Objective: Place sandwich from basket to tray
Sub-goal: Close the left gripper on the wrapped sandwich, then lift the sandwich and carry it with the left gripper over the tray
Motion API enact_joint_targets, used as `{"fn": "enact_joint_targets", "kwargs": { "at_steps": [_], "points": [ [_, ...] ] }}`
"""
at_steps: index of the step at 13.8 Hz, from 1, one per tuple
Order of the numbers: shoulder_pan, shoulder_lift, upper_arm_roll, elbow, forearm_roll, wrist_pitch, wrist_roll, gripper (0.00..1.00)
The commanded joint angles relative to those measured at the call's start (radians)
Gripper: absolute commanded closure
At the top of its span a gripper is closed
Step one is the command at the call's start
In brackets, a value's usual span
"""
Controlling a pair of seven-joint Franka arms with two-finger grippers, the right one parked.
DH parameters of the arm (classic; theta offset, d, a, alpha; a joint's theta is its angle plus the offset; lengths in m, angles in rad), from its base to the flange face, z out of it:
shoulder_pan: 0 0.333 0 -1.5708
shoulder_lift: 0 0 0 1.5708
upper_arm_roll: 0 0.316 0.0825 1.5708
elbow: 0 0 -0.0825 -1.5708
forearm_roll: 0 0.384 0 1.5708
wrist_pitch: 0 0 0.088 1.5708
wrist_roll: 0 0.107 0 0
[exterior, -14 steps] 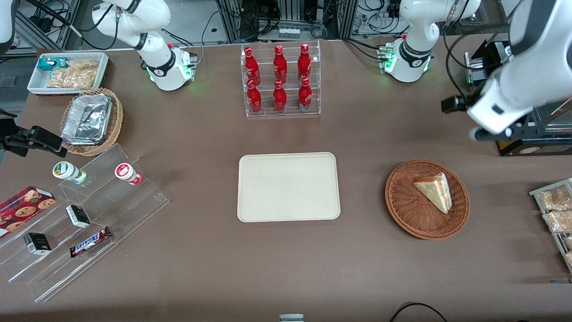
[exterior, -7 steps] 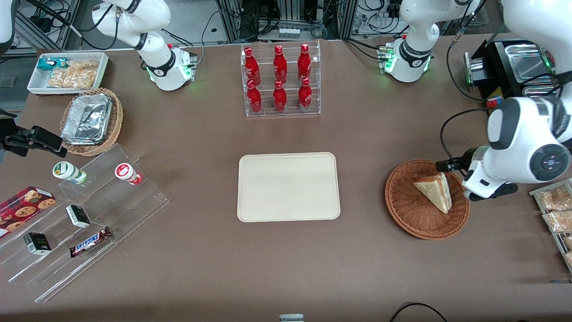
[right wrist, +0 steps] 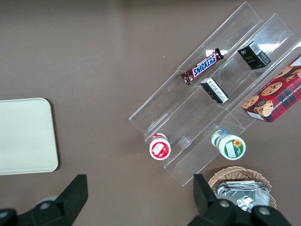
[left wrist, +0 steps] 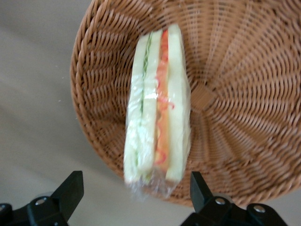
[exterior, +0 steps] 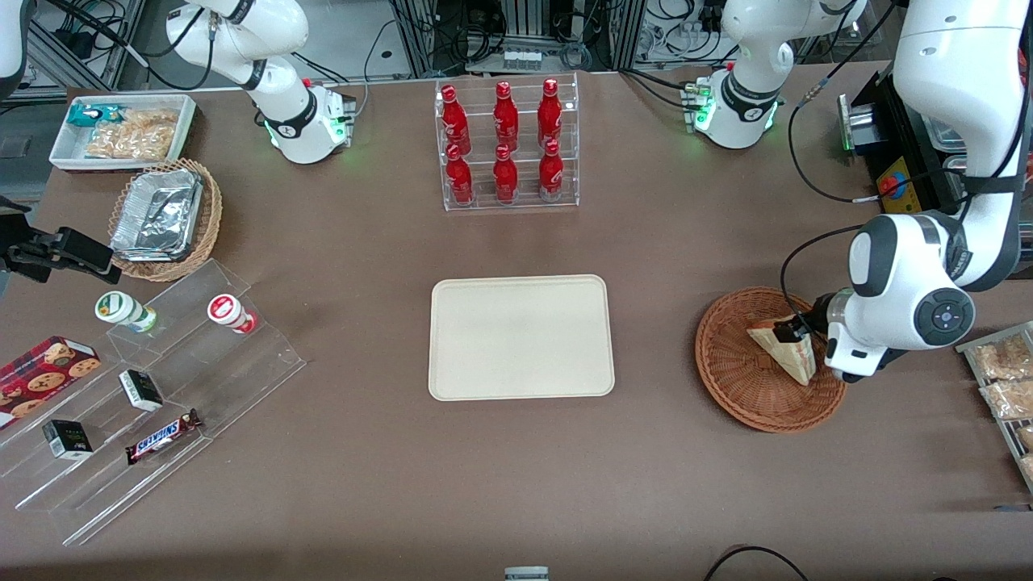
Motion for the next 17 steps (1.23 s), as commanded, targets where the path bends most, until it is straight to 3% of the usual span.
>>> {"fn": "enact_joint_targets", "kwargs": {
  "at_steps": [1,2,3,4,5,8,12,15,17],
  "points": [
    [-0.002,0.031,0.003,-0.011,-0.01,0.072,-0.081,0.0],
    [-0.002,0.036,0.003,-0.031,-0.011,0.11,-0.082,0.01],
    [-0.002,0.039,0.003,-0.045,-0.014,0.141,-0.09,0.15],
    [-0.004,0.047,0.003,-0.042,-0.014,0.142,-0.116,0.41],
    [-0.007,0.047,0.002,-0.039,-0.013,0.142,-0.128,0.56],
    [-0.015,0.036,0.002,-0.04,-0.008,0.132,-0.127,0.82],
    [-0.044,-0.04,-0.023,0.005,-0.002,-0.004,-0.049,0.85],
    [-0.146,-0.065,-0.096,0.12,-0.005,-0.205,-0.032,0.85],
    [-0.226,-0.053,-0.177,0.179,-0.002,-0.22,-0.03,0.85]
  ]
}}
